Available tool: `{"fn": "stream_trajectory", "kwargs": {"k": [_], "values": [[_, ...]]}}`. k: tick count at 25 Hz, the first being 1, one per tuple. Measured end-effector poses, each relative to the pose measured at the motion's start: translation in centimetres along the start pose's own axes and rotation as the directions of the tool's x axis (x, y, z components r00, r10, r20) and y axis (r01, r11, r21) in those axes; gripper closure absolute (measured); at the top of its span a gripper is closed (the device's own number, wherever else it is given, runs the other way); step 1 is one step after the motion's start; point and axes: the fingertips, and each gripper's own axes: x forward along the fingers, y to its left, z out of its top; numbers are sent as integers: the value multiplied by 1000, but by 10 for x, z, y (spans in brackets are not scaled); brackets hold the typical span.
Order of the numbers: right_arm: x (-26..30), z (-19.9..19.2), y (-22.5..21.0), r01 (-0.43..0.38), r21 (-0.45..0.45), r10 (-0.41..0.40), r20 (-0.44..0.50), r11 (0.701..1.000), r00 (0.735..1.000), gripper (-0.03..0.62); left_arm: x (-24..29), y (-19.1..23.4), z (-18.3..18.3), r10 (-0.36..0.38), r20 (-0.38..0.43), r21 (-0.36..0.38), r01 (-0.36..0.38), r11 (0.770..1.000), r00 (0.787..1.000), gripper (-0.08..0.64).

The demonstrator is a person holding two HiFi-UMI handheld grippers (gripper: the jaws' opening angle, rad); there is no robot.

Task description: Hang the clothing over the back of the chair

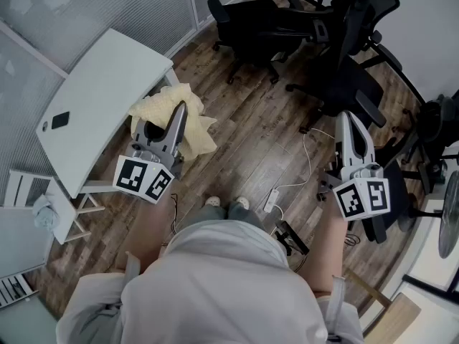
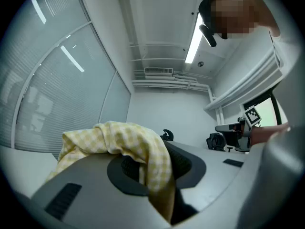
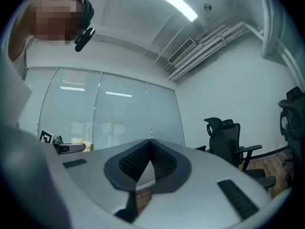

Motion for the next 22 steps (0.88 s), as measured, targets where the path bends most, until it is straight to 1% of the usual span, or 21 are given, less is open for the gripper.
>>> {"fn": "stream_trajectory", "kwargs": {"k": [11, 17, 22], "values": [[-8, 3, 0, 1, -7, -1, 9, 1000, 1000, 571, 4, -8, 2, -10, 10, 4, 10, 1000, 1000, 466], [-12, 7, -21, 13, 17, -14, 41, 1000, 999, 571, 20, -19, 1, -16, 7, 13, 16, 1000, 1000, 468], [-8, 10, -40, 15, 27, -16, 38, 1000, 999, 571, 39, -28, 6, -30, 0, 25, 30, 999, 1000, 466]]}}
